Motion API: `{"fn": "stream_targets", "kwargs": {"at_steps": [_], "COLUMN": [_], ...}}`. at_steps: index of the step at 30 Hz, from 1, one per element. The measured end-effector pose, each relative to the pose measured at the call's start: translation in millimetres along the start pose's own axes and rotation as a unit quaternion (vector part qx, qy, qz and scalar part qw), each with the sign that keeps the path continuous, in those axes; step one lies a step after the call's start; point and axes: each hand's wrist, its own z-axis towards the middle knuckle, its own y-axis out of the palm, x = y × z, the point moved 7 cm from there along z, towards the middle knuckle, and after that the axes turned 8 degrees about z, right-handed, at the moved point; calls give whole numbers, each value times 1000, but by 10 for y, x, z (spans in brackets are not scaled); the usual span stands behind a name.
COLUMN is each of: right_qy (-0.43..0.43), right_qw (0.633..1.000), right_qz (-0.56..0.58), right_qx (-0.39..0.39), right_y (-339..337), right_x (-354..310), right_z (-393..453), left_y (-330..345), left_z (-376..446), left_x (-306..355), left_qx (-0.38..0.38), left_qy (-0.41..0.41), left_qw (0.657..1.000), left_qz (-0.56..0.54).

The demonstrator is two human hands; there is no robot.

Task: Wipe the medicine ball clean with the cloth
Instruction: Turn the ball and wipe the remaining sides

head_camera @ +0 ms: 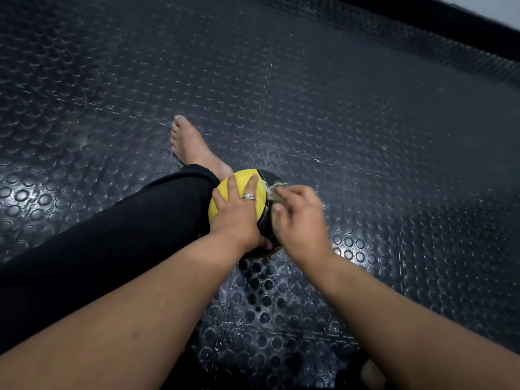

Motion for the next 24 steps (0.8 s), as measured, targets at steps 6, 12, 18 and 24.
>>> {"fn": "stream_targets", "kwargs": {"at_steps": [6, 12, 18, 24], "right_qy": [32, -16, -132, 2], "right_qw": [998, 996, 989, 1000], "right_qz": [-53, -76, -61, -21], "right_qx": [-17, -36, 26, -2], "right_y": [242, 249, 154, 140], "right_x": [29, -2, 110, 115], "right_z": [561, 488, -250, 284], "left_y": [42, 22, 23, 49], "left_z": [-58, 4, 10, -50], "left_x": [28, 42, -2, 72], "left_qx": [6, 7, 1, 26], "left_qy": [6, 15, 26, 26], "left_qw": [1000, 1000, 1000, 999], "left_qz": [11, 13, 17, 40]}}
